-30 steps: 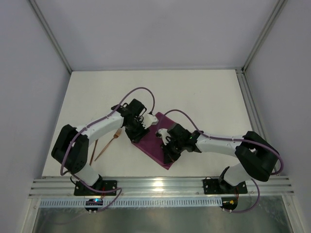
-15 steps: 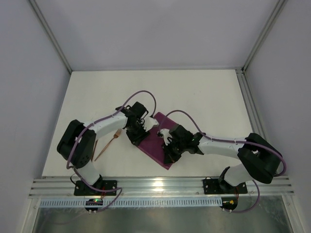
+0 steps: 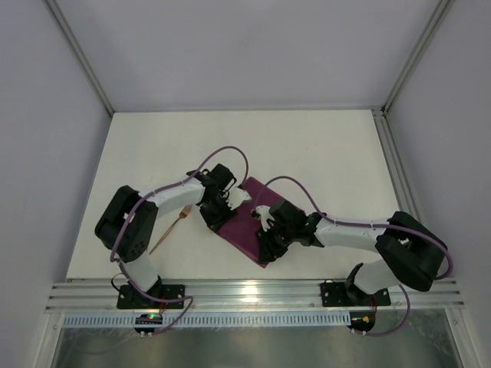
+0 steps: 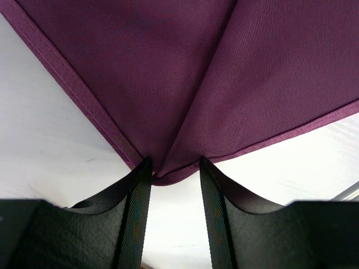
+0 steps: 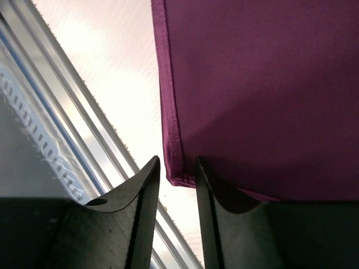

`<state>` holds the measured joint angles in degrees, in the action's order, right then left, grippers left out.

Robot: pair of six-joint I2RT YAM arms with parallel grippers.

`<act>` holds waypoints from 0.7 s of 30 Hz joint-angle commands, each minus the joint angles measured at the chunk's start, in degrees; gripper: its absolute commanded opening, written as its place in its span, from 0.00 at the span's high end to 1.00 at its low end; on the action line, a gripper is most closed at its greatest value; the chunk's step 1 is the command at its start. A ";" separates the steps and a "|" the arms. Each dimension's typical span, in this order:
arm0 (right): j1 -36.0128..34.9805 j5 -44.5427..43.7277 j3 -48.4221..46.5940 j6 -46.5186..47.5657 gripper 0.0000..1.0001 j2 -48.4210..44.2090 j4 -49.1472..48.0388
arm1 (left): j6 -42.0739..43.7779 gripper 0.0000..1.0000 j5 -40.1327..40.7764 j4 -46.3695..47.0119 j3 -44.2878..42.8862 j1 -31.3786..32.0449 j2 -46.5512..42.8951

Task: Fold the napkin into a case and place the utensils inside
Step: Fold the top corner of the square-folded napkin at the center of the board, then smooth out the upper triangle-folded napkin at the center of the board.

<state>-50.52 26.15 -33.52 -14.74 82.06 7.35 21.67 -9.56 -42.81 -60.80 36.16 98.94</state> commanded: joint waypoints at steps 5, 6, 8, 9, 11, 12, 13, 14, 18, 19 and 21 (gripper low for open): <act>-0.28 -2.24 -3.83 -2.56 0.56 -10.68 2.58 | 1.36 0.59 0.77 2.55 0.76 0.14 -0.23; -0.19 -2.68 -4.18 -3.27 0.55 -11.56 2.40 | 1.36 0.58 0.69 2.55 0.68 0.14 -0.15; 0.42 -3.21 -5.41 -5.02 0.54 -12.10 1.61 | 1.36 0.58 0.60 2.64 0.68 0.14 -0.23; 1.12 -4.17 -5.77 -5.47 0.54 -11.75 1.35 | 1.36 0.59 0.51 2.64 0.76 0.14 -0.32; 2.18 -5.75 -6.65 -6.17 0.59 -9.39 0.56 | 1.36 0.58 0.51 2.73 0.94 0.14 -0.50; 3.05 -6.72 -6.74 -7.05 0.64 -8.42 0.21 | 1.44 0.59 0.51 2.73 1.03 0.14 -0.58; 5.50 -7.42 -6.39 -7.58 0.68 -7.63 -1.36 | 1.44 0.58 0.51 2.73 1.20 0.14 -0.67; 7.00 -7.43 -5.95 -8.28 0.77 -6.23 -2.86 | 1.36 0.59 0.60 2.82 1.29 0.14 -0.85; 13.95 -7.25 -3.58 -11.53 0.92 -3.84 -11.21 | 1.36 0.59 0.77 2.82 1.73 0.05 -1.20; 15.09 -7.52 -3.05 -12.06 0.94 -3.23 -13.48 | 1.36 0.59 0.77 2.82 1.65 0.14 -1.20; 17.73 -8.04 -2.35 -12.85 0.97 -1.39 -15.52 | 1.36 0.59 1.04 2.82 1.64 0.22 -1.20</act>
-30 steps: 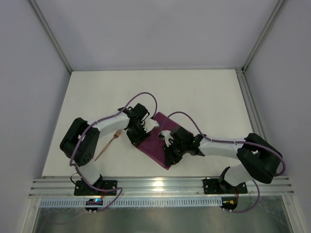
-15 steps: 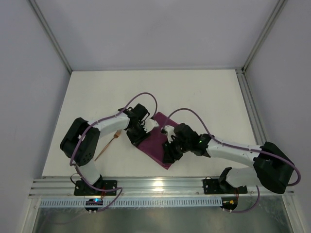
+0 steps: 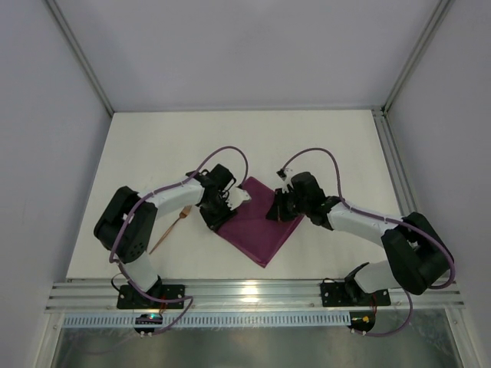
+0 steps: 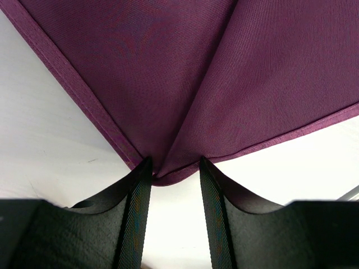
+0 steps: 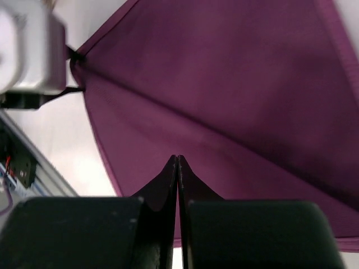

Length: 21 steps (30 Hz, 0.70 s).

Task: Fold the napkin into a case and place the utensils inside
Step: Smooth out the upper triangle-folded napkin at the center of the board.

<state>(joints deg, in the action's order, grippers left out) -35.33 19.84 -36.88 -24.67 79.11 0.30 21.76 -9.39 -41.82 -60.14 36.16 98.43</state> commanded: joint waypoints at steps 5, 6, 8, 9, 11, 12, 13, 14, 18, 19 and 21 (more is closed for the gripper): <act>5.27 -4.98 4.09 -4.07 0.97 3.59 -9.78 | 1.36 0.59 0.60 1.83 1.34 0.22 -0.35; 6.14 -5.50 5.75 -4.60 0.97 3.85 -10.92 | 1.36 0.59 0.69 1.92 1.43 0.22 -0.26; 6.94 -6.82 7.43 -6.18 0.97 3.68 -11.80 | 1.36 0.59 0.78 2.01 1.52 0.14 -0.17; 7.64 -7.87 8.57 -6.45 0.97 3.42 -12.50 | 1.36 0.59 0.86 1.92 1.60 0.14 -0.08; 8.43 -8.84 9.37 -7.06 0.97 2.98 -12.77 | 1.36 0.60 0.95 2.01 1.78 0.22 0.09; 8.79 -9.28 9.72 -7.24 0.97 3.07 -12.51 | 1.36 0.60 1.04 2.01 1.78 0.14 0.09; 9.66 -10.07 9.90 -7.33 0.97 3.07 -12.51 | 1.36 0.60 1.30 2.01 1.87 0.22 0.18; 10.19 -10.34 10.16 -7.33 0.97 3.07 -12.69 | 1.44 0.60 1.48 2.01 1.78 0.22 0.35; 12.13 -10.25 11.22 -7.85 0.97 2.37 -12.95 | 1.62 0.61 2.36 2.27 2.13 0.22 0.53; 12.30 -10.34 11.48 -8.03 0.97 2.19 -12.95 | 1.62 0.61 2.53 2.36 2.39 0.22 0.53; 13.00 -11.31 12.44 -8.90 0.97 0.87 -12.25 | 1.71 0.62 2.71 2.45 2.57 0.14 0.53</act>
<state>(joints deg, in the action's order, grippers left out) -23.42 13.17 -26.24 -32.58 81.84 -12.53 21.93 -8.56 -41.01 -59.64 36.42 98.37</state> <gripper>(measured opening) 0.030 0.386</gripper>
